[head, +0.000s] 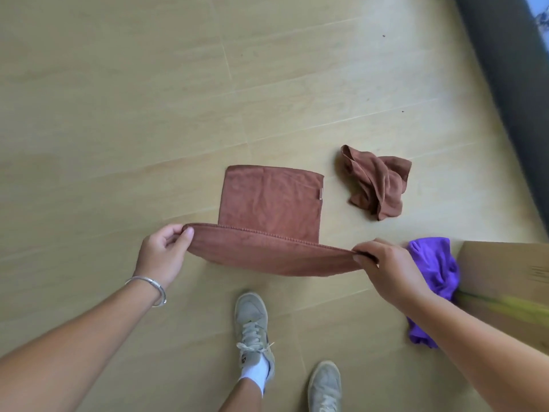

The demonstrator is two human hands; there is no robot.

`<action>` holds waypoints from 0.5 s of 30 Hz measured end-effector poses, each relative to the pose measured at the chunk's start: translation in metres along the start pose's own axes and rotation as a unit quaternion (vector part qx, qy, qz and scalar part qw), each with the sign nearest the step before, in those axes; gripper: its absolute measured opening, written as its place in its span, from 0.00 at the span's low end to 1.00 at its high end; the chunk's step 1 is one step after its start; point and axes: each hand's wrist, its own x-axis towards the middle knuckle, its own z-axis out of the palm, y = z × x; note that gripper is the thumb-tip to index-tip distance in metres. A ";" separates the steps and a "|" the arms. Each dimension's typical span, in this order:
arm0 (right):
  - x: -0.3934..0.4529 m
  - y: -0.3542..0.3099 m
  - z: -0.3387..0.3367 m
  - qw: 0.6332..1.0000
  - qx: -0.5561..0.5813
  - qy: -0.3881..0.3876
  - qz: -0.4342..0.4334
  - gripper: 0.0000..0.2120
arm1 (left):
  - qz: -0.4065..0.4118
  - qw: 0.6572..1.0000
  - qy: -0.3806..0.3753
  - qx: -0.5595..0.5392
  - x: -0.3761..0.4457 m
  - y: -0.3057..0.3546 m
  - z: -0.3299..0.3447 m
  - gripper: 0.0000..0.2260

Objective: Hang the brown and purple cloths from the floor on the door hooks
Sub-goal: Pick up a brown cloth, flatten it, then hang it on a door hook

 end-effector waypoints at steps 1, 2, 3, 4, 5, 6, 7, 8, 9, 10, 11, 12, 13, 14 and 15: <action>0.010 0.004 0.009 1.000 0.006 0.000 0.010 0.05 | -0.004 1.000 -0.007 0.002 0.010 -0.008 0.004 0.05; 0.021 0.008 0.018 1.000 0.012 0.001 0.020 0.05 | -0.006 1.000 -0.011 0.004 0.021 -0.015 0.008 0.05; 0.032 0.013 0.026 0.999 0.016 0.000 0.028 0.05 | -0.006 1.000 -0.013 0.006 0.033 -0.022 0.014 0.05; 0.043 0.018 0.033 0.999 0.019 -0.002 0.034 0.05 | -0.006 1.000 -0.013 0.008 0.045 -0.028 0.020 0.06; 0.056 0.023 0.040 0.999 0.022 -0.004 0.037 0.04 | -0.005 1.000 -0.009 0.009 0.059 -0.034 0.027 0.06; 0.071 0.029 0.047 0.999 0.028 -0.002 0.040 0.04 | -0.002 1.000 -0.004 0.009 0.074 -0.040 0.036 0.06; 0.088 0.035 0.053 0.998 0.038 0.005 0.045 0.03 | 0.002 1.000 0.002 0.008 0.091 -0.046 0.045 0.06; 0.106 0.041 0.059 0.997 0.048 0.017 0.051 0.02 | 0.006 1.000 0.007 0.004 0.110 -0.052 0.055 0.06; 0.125 0.048 0.065 0.997 0.055 0.029 0.053 0.02 | 0.007 1.000 0.011 -0.002 0.130 -0.059 0.065 0.05; 0.146 0.055 0.071 0.996 0.060 0.040 0.053 0.02 | 0.011 1.000 0.013 -0.005 0.151 -0.065 0.075 0.04; 0.168 0.063 0.077 0.995 0.065 0.049 0.051 0.02 | 0.015 1.000 0.016 -0.004 0.173 -0.072 0.086 0.03; 0.189 0.071 0.084 0.994 0.072 0.057 0.051 0.03 | 0.022 1.000 0.022 0.000 0.194 -0.079 0.097 0.03; 0.211 0.077 0.090 0.994 0.077 0.067 0.050 0.03 | 0.029 0.999 0.029 0.003 0.214 -0.085 0.107 0.04; 0.233 0.084 0.097 0.993 0.077 0.078 0.046 0.03 | 0.035 0.999 0.036 0.003 0.234 -0.091 0.117 0.05; 0.255 0.090 0.105 0.993 0.072 0.088 0.041 0.04 | 0.037 0.999 0.039 0.003 0.254 -0.098 0.127 0.05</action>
